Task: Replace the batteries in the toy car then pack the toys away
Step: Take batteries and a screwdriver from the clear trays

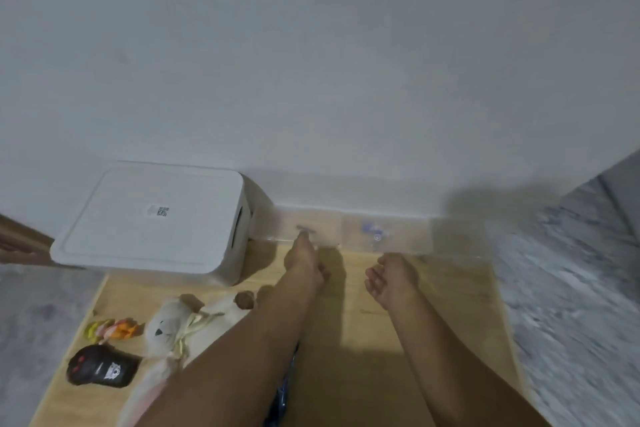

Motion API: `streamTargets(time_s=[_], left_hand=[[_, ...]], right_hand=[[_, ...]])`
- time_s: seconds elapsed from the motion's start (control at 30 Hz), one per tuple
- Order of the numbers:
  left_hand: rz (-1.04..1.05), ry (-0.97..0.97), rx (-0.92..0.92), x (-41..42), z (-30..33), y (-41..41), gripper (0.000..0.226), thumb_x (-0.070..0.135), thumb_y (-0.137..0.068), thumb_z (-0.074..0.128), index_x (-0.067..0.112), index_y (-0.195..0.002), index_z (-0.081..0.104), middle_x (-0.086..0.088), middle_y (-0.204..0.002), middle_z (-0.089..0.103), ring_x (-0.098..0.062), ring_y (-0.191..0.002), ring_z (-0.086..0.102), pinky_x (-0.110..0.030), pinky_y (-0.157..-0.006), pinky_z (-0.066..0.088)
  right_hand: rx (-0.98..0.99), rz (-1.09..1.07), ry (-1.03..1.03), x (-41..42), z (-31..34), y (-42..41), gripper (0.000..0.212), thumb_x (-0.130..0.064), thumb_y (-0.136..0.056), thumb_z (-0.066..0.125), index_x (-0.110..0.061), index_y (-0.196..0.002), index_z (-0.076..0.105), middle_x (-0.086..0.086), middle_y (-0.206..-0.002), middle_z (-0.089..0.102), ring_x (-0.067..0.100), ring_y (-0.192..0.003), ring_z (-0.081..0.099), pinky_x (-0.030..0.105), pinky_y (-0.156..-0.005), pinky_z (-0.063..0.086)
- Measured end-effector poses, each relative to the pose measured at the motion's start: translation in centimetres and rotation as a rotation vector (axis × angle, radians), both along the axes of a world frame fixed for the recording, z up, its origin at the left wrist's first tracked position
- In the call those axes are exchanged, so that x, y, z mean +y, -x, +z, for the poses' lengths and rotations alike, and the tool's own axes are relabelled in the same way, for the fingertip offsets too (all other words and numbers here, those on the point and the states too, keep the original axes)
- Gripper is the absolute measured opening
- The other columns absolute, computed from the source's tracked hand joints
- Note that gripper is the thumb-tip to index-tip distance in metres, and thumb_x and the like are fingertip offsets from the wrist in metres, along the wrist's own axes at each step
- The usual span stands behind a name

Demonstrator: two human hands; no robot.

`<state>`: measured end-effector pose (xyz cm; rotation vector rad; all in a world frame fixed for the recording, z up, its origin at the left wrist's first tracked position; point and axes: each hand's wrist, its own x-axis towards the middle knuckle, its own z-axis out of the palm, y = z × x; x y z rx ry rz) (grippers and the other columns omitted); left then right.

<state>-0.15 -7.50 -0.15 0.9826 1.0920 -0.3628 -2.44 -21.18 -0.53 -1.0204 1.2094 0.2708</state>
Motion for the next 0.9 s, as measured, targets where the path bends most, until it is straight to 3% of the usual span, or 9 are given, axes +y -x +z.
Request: streamTargets(time_s=[0.1, 0.23, 0.33, 0.5, 0.57, 0.63, 0.67, 0.73, 0.9], left_hand=[[-0.106, 0.024, -0.006, -3.8, -0.3, 1.0, 0.031, 0.042, -0.093, 0.052, 0.012, -0.1, 0.056, -0.006, -0.067, 0.04, -0.022, -0.052, 0.04, -0.025, -0.048, 0.037], [-0.274, 0.093, -0.01, -8.1, -0.3, 1.7, 0.026, 0.031, -0.094, 0.056, 0.006, -0.086, 0.054, -0.009, -0.064, 0.04, -0.022, -0.048, 0.041, -0.029, -0.047, 0.039], [-0.368, 0.117, -0.026, -10.7, -0.1, 1.8, 0.017, 0.022, -0.094, 0.056, 0.007, -0.085, 0.054, -0.007, -0.061, 0.042, -0.019, -0.043, 0.038, -0.026, -0.044, 0.037], [-0.438, 0.159, -0.046, -15.0, -0.2, 1.5, 0.014, 0.014, -0.094, 0.057, 0.007, -0.081, 0.057, -0.005, -0.052, 0.041, -0.015, -0.035, 0.033, -0.031, -0.052, 0.038], [-0.462, 0.166, -0.049, -16.4, -0.4, 1.2, 0.017, 0.014, -0.095, 0.055, 0.007, -0.081, 0.058, -0.003, -0.046, 0.039, -0.015, -0.032, 0.031, -0.03, -0.05, 0.038], [-0.466, 0.18, -0.043, -17.6, -0.5, 0.9, 0.019, 0.017, -0.097, 0.053, 0.007, -0.081, 0.058, -0.003, -0.044, 0.043, -0.016, -0.035, 0.034, -0.031, -0.052, 0.041], [-0.46, 0.197, -0.04, -18.1, -0.5, 0.8, 0.02, 0.018, -0.097, 0.051, 0.007, -0.081, 0.057, -0.004, -0.046, 0.044, -0.017, -0.038, 0.035, -0.032, -0.054, 0.042], [-0.43, 0.251, -0.034, -18.9, -0.4, 0.6, 0.023, 0.016, -0.097, 0.046, 0.01, -0.075, 0.05, -0.002, -0.043, 0.039, -0.016, -0.038, 0.031, -0.027, -0.048, 0.034], [-0.321, 0.244, 0.004, -19.6, -0.3, 0.3, 0.01, 0.014, -0.079, 0.049, 0.011, -0.075, 0.041, -0.008, -0.062, 0.035, -0.017, -0.05, 0.032, -0.025, -0.052, 0.026]], right_hand=[[-0.037, -0.152, 0.063, -3.6, 0.4, 0.8, 0.015, -0.015, -0.093, 0.045, -0.01, -0.08, 0.05, 0.009, -0.068, 0.047, 0.02, -0.055, 0.047, 0.027, -0.056, 0.037], [-0.123, -0.181, 0.104, -8.3, 1.3, 1.8, 0.019, 0.0, -0.08, 0.038, -0.013, -0.067, 0.04, 0.009, -0.065, 0.036, 0.017, -0.053, 0.038, 0.025, -0.056, 0.035], [-0.14, -0.17, 0.167, -11.2, 1.4, 2.0, 0.024, -0.017, -0.095, 0.04, -0.016, -0.071, 0.042, 0.006, -0.068, 0.046, 0.017, -0.056, 0.047, 0.025, -0.058, 0.043], [-0.223, -0.295, 0.034, -14.4, 2.1, 1.5, 0.024, -0.009, -0.097, 0.036, -0.016, -0.075, 0.042, 0.004, -0.044, 0.045, 0.012, -0.03, 0.043, 0.016, -0.039, 0.037], [-0.213, -0.303, -0.027, -15.2, 1.8, 1.3, 0.02, -0.016, -0.098, 0.035, -0.015, -0.089, 0.053, 0.008, -0.073, 0.054, 0.019, -0.064, 0.06, 0.03, -0.066, 0.05], [-0.184, -0.274, -0.093, -16.1, 1.2, 1.0, 0.034, -0.023, -0.101, 0.027, -0.015, -0.118, 0.056, 0.009, -0.108, 0.057, 0.024, -0.111, 0.056, 0.036, -0.101, 0.039], [-0.169, -0.256, -0.097, -16.3, 1.0, 0.9, 0.037, -0.023, -0.102, 0.029, -0.013, -0.128, 0.053, 0.01, -0.119, 0.056, 0.025, -0.118, 0.054, 0.037, -0.105, 0.036], [-0.131, -0.222, -0.063, -16.5, 0.8, 0.8, 0.035, -0.023, -0.101, 0.04, -0.008, -0.13, 0.053, 0.011, -0.124, 0.059, 0.026, -0.113, 0.059, 0.039, -0.099, 0.041], [-0.108, -0.14, 0.018, -16.9, 0.2, 0.7, 0.022, -0.022, -0.097, 0.049, -0.009, -0.113, 0.056, 0.008, -0.093, 0.062, 0.021, -0.08, 0.062, 0.038, -0.082, 0.046]])
